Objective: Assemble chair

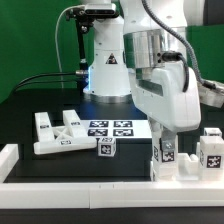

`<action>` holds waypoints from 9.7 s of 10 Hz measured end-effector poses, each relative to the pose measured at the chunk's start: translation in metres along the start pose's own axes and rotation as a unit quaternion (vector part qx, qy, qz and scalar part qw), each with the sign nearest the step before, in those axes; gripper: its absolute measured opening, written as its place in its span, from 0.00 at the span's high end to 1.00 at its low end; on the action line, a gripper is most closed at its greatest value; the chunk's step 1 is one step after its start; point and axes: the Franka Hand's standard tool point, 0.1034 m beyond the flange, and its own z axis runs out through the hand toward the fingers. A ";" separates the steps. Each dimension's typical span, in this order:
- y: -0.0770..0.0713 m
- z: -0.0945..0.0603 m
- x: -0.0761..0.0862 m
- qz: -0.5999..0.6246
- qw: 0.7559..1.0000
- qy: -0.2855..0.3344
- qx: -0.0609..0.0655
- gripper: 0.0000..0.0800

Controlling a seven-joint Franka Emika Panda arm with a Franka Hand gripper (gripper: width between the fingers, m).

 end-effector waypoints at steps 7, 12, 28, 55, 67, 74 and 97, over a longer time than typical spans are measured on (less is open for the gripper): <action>-0.006 -0.006 -0.012 0.016 0.999 -0.037 -0.021 0.37; -0.009 -0.009 -0.006 -0.250 0.967 -0.044 -0.013 0.19; -0.006 -0.003 -0.009 0.145 0.989 -0.015 -0.022 0.64; -0.004 0.003 -0.013 0.029 0.999 -0.003 -0.040 0.64; -0.002 0.005 -0.005 -0.551 0.833 0.000 -0.053 0.23; -0.002 0.006 -0.003 -0.236 0.971 0.006 -0.038 0.64; -0.003 0.011 -0.012 -0.348 0.937 0.010 -0.036 0.50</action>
Offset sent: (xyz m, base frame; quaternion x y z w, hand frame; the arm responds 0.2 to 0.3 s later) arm 0.0000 0.0000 0.0000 0.0000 0.0000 0.1296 0.9916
